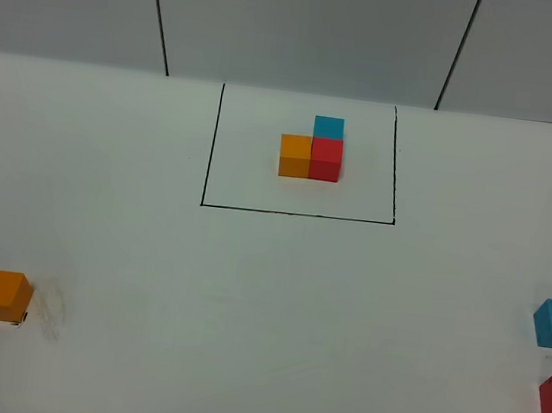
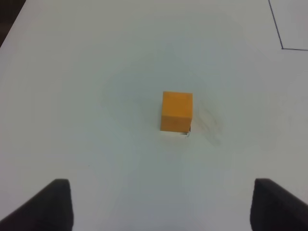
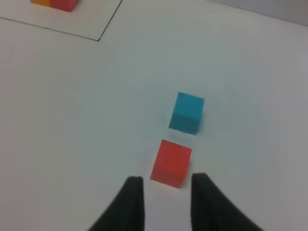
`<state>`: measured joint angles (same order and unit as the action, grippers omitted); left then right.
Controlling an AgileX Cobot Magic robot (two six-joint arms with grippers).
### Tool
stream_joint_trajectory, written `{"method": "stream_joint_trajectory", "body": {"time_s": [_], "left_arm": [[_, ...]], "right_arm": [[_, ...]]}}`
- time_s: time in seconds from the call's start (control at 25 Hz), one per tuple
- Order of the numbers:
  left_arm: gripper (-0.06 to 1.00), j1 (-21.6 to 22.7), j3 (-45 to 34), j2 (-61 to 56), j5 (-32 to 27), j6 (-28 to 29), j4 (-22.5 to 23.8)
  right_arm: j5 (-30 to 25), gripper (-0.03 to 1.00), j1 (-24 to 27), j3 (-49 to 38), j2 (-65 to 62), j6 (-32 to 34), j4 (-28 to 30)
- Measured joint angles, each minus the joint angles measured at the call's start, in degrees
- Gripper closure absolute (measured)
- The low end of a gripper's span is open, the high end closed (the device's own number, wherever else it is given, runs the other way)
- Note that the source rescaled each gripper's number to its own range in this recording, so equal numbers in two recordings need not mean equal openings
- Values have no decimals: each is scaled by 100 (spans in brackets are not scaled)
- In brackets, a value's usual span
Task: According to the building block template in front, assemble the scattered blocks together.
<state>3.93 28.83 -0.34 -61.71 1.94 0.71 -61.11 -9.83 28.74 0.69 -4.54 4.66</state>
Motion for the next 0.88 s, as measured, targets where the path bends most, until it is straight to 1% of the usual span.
{"method": "stream_joint_trajectory", "body": {"time_s": [0.88], "left_arm": [[31, 0, 0, 0, 0, 0, 0]], "right_arm": [[0, 97, 0, 0, 0, 0, 0]]}}
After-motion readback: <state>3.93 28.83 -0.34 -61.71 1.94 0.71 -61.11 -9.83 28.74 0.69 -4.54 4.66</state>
